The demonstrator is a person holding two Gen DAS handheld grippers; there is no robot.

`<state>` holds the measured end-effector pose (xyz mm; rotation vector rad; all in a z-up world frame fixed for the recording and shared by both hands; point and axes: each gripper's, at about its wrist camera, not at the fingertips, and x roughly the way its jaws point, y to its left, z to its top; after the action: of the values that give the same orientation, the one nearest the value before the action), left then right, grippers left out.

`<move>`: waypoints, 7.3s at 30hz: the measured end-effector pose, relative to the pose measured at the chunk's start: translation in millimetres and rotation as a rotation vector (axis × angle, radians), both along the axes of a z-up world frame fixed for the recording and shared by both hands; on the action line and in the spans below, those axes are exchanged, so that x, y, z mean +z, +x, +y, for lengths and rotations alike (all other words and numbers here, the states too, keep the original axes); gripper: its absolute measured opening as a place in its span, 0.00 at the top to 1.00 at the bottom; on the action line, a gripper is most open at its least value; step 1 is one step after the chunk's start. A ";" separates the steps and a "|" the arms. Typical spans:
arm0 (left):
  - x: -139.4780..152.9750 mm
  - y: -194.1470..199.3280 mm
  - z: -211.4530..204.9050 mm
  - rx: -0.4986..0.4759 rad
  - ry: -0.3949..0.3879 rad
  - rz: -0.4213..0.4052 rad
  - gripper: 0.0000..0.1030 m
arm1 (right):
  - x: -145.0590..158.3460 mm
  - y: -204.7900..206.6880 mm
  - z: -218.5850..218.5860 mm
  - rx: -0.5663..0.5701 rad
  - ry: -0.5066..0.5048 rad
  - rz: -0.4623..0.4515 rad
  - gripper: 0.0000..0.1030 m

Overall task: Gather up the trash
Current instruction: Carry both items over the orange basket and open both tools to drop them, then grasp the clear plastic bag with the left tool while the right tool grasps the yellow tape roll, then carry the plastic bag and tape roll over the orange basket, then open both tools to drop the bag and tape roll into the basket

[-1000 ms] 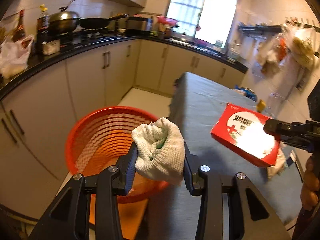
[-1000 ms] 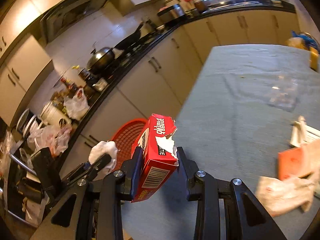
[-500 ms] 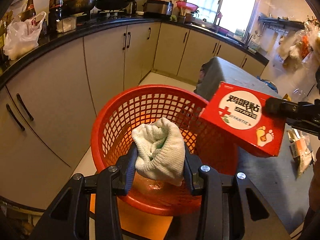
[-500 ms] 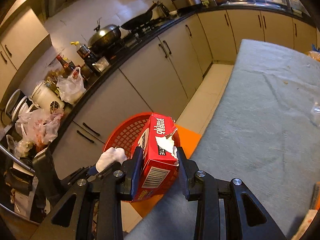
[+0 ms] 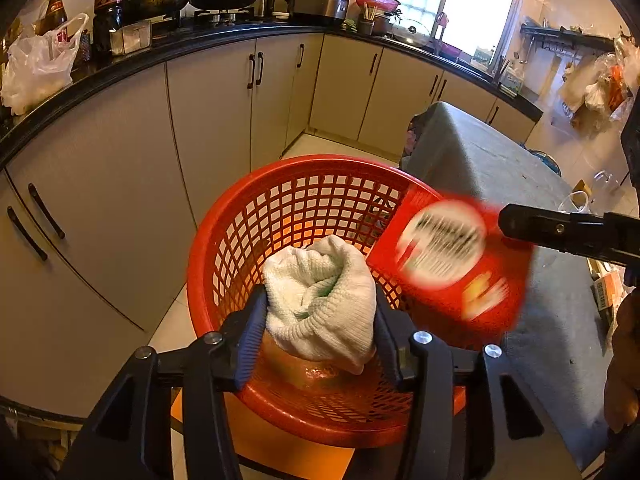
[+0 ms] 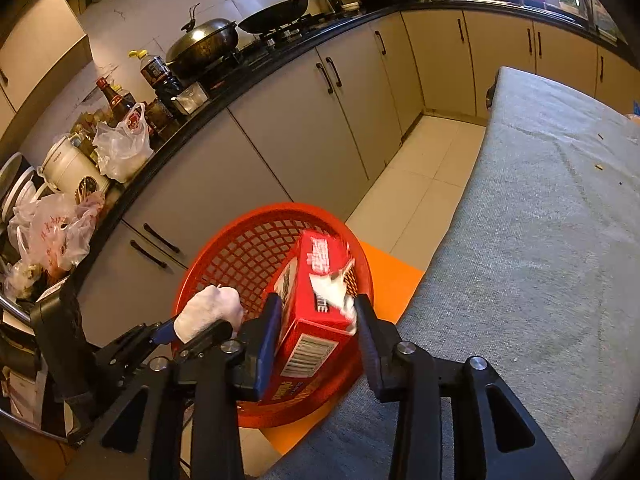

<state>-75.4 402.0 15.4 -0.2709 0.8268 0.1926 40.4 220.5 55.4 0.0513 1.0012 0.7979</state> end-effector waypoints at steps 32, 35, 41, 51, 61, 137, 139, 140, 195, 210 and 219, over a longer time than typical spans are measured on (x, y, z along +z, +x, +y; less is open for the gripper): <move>62.6 0.3 -104.3 -0.161 0.061 -0.097 0.37 | 49.4 -6.1 -156.5 -0.192 0.105 -0.028 0.52; 70.9 9.4 -127.4 -0.204 0.067 -0.102 0.37 | 57.0 -1.6 -198.8 -0.254 0.100 -0.030 0.52; 88.3 48.8 -191.1 -0.334 0.061 -0.107 0.35 | 81.2 9.1 -299.3 -0.422 0.092 -0.058 0.45; 96.5 166.3 -311.4 -0.569 0.090 -0.066 0.32 | 123.4 58.2 -410.6 -0.632 -0.016 -0.087 0.41; 53.1 254.1 -365.8 -0.670 0.140 0.003 0.34 | 100.3 186.1 -452.3 -0.743 -0.133 -0.014 0.31; 79.6 27.4 -277.2 -0.486 0.034 -0.196 0.96 | 39.2 -86.8 -316.6 -0.375 0.140 -0.153 0.68; 80.1 24.1 -273.1 -0.477 0.032 -0.199 0.96 | 39.4 -87.8 -311.9 -0.363 0.141 -0.152 0.68; 80.1 21.9 -270.5 -0.473 0.031 -0.201 0.96 | 39.6 -88.2 -308.4 -0.354 0.141 -0.152 0.68; 30.4 -32.6 -21.6 0.003 -0.032 -0.157 0.96 | 14.5 -30.6 -10.6 0.082 0.028 0.042 0.68; 16.5 -26.4 -15.6 0.014 -0.039 -0.130 0.96 | -9.9 -12.7 14.3 0.067 -0.030 0.076 0.67; 19.9 -28.5 -18.5 0.023 -0.026 -0.145 0.74 | -3.8 -12.5 5.1 0.046 -0.008 0.060 0.65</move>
<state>-103.9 383.5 35.3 -0.3149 0.6835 0.1817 28.0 225.6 51.6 0.0457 1.0656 0.8382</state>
